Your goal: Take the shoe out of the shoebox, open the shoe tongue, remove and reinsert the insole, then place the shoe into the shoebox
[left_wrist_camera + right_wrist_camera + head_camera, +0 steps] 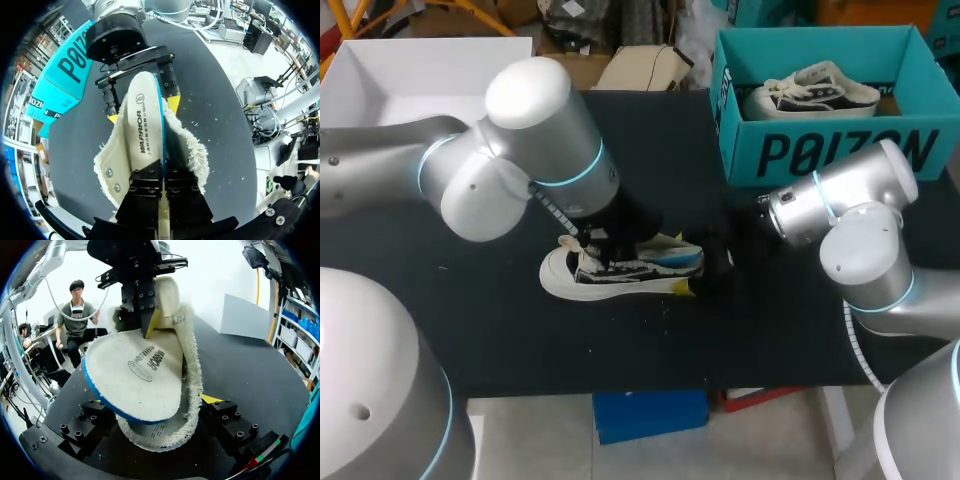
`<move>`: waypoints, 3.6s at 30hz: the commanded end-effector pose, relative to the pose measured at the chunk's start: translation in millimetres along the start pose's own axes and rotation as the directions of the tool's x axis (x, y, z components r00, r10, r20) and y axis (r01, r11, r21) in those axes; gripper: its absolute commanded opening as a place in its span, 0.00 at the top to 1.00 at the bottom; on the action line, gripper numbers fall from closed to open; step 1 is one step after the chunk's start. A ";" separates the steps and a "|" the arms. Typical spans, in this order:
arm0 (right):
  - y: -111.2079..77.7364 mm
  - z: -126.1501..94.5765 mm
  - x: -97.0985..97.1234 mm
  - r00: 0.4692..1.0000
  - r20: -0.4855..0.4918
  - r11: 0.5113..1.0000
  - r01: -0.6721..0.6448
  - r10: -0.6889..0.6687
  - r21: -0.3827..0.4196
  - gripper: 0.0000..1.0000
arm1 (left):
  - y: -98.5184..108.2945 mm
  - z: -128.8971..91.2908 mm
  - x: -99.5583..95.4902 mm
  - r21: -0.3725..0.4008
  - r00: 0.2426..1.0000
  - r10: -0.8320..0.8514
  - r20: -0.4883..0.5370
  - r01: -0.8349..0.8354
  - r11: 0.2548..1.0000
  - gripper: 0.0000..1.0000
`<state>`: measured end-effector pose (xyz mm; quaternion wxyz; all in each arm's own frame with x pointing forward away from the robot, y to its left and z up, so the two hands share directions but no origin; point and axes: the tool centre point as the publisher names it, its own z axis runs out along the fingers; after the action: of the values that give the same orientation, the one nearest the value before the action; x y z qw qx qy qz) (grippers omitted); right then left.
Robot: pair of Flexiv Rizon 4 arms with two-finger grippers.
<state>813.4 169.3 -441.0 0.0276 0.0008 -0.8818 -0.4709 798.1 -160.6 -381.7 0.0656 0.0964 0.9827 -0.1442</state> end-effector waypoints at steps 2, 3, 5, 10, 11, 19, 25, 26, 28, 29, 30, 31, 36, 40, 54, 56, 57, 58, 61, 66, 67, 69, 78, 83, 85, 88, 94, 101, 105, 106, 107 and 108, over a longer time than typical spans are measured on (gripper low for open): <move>-4.0 2.6 0.1 1.000 -0.001 1.000 -0.002 0.002 0.002 1.00 | -7.1 17.1 -9.2 0.000 1.000 -0.008 0.019 0.008 1.000 1.00; -4.0 2.6 0.1 1.000 -0.001 1.000 -0.002 0.002 0.002 1.00 | -7.3 17.9 -9.3 0.002 1.000 -0.004 0.026 0.004 1.000 1.00; -4.0 2.6 0.1 1.000 -0.001 1.000 -0.002 0.002 0.002 1.00 | -8.4 20.6 -6.3 0.003 0.999 0.016 0.049 -0.016 1.000 0.78; -4.0 2.6 0.1 1.000 -0.001 1.000 -0.002 0.002 0.002 1.00 | -10.4 23.6 3.3 -0.013 0.993 0.065 0.093 -0.065 0.998 0.53; -4.0 2.6 0.1 1.000 -0.001 1.000 -0.002 0.002 0.002 1.00 | -10.6 23.7 4.1 -0.017 0.993 0.065 0.102 -0.064 0.998 0.53; -4.0 2.6 0.1 1.000 -0.001 1.000 -0.002 0.002 0.002 1.00 | -17.8 28.7 -3.6 -0.040 0.983 0.082 0.161 -0.077 0.996 0.47; -4.0 2.6 0.1 1.000 -0.001 1.000 -0.002 0.002 0.002 1.00 | -25.2 31.4 0.5 -0.026 0.979 0.086 0.185 -0.082 0.996 0.46; -4.0 2.6 0.1 1.000 -0.001 1.000 -0.002 0.002 0.002 1.00 | -26.6 32.4 2.2 -0.036 0.977 0.080 0.198 -0.074 0.997 0.47; -4.0 2.6 0.1 1.000 -0.001 1.000 -0.002 0.002 0.002 1.00 | -29.0 35.0 2.9 -0.053 0.975 0.076 0.210 -0.066 0.996 0.49; -4.0 2.6 0.1 1.000 -0.001 1.000 -0.002 0.002 0.002 1.00 | -29.7 36.3 2.0 -0.057 0.974 0.074 0.213 -0.064 0.996 0.50; -4.0 2.6 0.1 1.000 -0.001 1.000 -0.002 0.002 0.002 1.00 | -30.3 37.3 0.5 -0.071 0.972 0.067 0.223 -0.053 0.996 0.50; -4.0 2.6 0.1 1.000 -0.001 1.000 -0.002 0.002 0.002 1.00 | -31.0 37.7 -0.1 -0.077 0.971 0.067 0.231 -0.051 0.996 0.51; -4.0 2.6 0.1 1.000 -0.001 1.000 -0.002 0.002 0.002 1.00 | -34.0 37.1 -6.7 -0.070 0.965 0.072 0.254 -0.056 0.996 0.55; -4.0 2.6 0.1 1.000 -0.001 1.000 -0.002 0.002 0.002 1.00 | -38.3 37.6 -14.2 -0.057 0.960 0.078 0.270 -0.065 0.996 0.56; -4.0 2.6 0.1 1.000 -0.001 1.000 -0.002 0.002 0.002 1.00 | -58.4 36.7 -25.6 -0.043 0.951 0.113 0.287 -0.105 0.994 1.00; -4.0 2.6 0.1 1.000 -0.001 1.000 -0.002 0.002 0.002 1.00 | -58.6 31.1 -20.5 -0.038 0.951 0.114 0.288 -0.107 0.993 1.00; -4.0 2.6 0.1 1.000 -0.001 1.000 -0.002 0.002 0.002 1.00 | -58.2 27.3 -17.0 -0.015 0.954 0.114 0.278 -0.114 0.993 1.00; -4.0 2.6 0.1 1.000 -0.001 1.000 -0.002 0.002 0.002 1.00 | -57.8 23.5 -13.6 0.014 0.958 0.116 0.262 -0.124 0.992 1.00; -4.0 2.6 0.1 1.000 -0.001 1.000 -0.002 0.002 0.002 1.00 | -57.1 9.3 -0.3 0.122 0.966 0.127 0.225 -0.157 0.980 1.00; -4.0 2.6 0.1 1.000 -0.001 1.000 -0.002 0.002 0.002 1.00 | -68.8 -18.7 18.7 0.249 0.967 0.146 0.208 -0.196 0.948 1.00; -4.0 2.6 0.1 1.000 -0.001 1.000 -0.002 0.002 0.002 1.00 | -72.3 -25.2 20.0 0.274 0.967 0.149 0.207 -0.203 0.940 1.00; -4.0 2.6 0.1 1.000 -0.001 1.000 -0.002 0.002 0.002 1.00 | -80.2 -37.5 22.3 0.314 0.968 0.143 0.208 -0.204 0.927 1.00; -4.0 2.6 0.1 1.000 -0.001 1.000 -0.002 0.002 0.002 1.00 | -132.7 -91.8 17.7 0.457 0.992 0.074 0.100 -0.112 0.882 1.00; -4.0 2.6 0.1 1.000 -0.001 1.000 -0.002 0.002 0.002 1.00 | -153.8 -127.3 6.3 0.563 0.997 0.047 0.053 -0.069 0.824 1.00; -4.0 2.6 0.1 1.000 -0.001 1.000 -0.002 0.002 0.002 1.00 | -156.5 -141.6 -0.1 0.606 0.998 0.050 0.024 -0.054 0.794 1.00; -4.0 2.6 0.1 1.000 -0.001 1.000 -0.002 0.002 0.002 1.00 | -156.5 -141.6 -0.1 0.606 0.998 0.050 0.024 -0.054 0.794 1.00; -4.0 2.6 0.1 1.000 -0.001 1.000 -0.002 0.002 0.002 1.00 | -156.5 -141.6 -0.1 0.606 0.998 0.050 0.024 -0.054 0.794 1.00; -4.0 2.6 0.1 1.000 -0.001 1.000 -0.002 0.002 0.002 1.00 | -156.5 -141.6 -0.1 0.606 0.998 0.050 0.024 -0.054 0.794 1.00; -4.0 2.6 0.1 1.000 -0.001 1.000 -0.002 0.002 0.002 1.00 | -156.3 -145.9 0.0 0.628 0.999 0.030 0.025 -0.038 0.778 1.00; -4.0 2.6 0.1 1.000 -0.001 1.000 -0.002 0.002 0.002 1.00 | -157.5 -155.2 0.0 0.676 1.000 -0.018 -0.004 0.016 0.737 1.00; -4.0 2.6 0.1 1.000 -0.001 1.000 -0.002 0.002 0.002 1.00 | -158.0 -161.9 -1.1 0.698 0.999 -0.048 -0.015 0.045 0.715 1.00; -4.0 2.6 0.1 1.000 -0.001 1.000 -0.002 0.002 0.002 1.00 | -159.2 -167.9 -2.1 0.716 0.998 -0.065 -0.026 0.064 0.695 1.00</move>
<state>813.2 169.1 -441.0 0.0276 0.0009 -0.8817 -0.4709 755.2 -270.8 -184.2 0.0260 0.1066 0.8704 -0.4800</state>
